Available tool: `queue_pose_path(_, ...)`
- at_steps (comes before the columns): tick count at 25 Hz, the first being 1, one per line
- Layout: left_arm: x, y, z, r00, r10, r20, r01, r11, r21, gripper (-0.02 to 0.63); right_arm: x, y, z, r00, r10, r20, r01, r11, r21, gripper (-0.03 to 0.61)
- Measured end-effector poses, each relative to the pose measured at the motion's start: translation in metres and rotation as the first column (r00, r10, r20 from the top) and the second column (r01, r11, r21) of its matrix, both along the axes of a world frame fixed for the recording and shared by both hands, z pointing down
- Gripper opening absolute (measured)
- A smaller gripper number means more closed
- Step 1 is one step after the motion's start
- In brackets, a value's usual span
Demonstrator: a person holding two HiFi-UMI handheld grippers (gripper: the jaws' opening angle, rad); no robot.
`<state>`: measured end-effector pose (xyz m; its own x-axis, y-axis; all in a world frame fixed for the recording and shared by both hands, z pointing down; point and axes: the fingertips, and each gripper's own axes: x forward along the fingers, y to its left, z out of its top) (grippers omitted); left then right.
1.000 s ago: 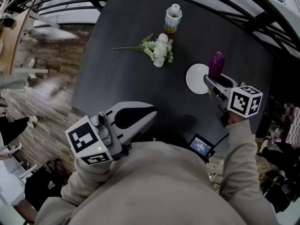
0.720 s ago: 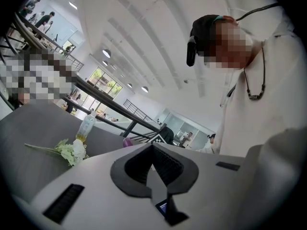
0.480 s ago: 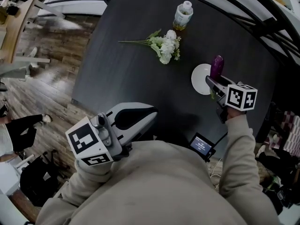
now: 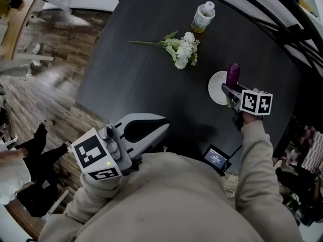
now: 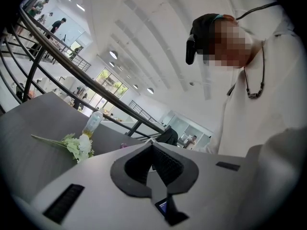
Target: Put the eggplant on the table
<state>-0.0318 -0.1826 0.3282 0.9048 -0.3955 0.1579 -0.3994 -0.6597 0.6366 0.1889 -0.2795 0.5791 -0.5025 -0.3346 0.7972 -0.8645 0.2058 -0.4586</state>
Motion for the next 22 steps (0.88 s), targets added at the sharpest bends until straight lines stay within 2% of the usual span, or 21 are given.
queue_pose_path(15, -0.012, 0.006, 0.008, 0.999, -0.053, -0.001, 0.053, 0.998, -0.02, 0.005, 0.003, 0.0, 0.051, 0.999, -0.012, -0.044, 0.007, 0.994, -0.105, 0.212)
queue_pose_path(22, -0.015, 0.008, 0.011, 0.998, -0.061, 0.007, 0.061, 0.998, -0.03, 0.005, 0.012, 0.006, 0.072, 0.994, -0.043, -0.1, 0.029, 0.99, -0.139, 0.212)
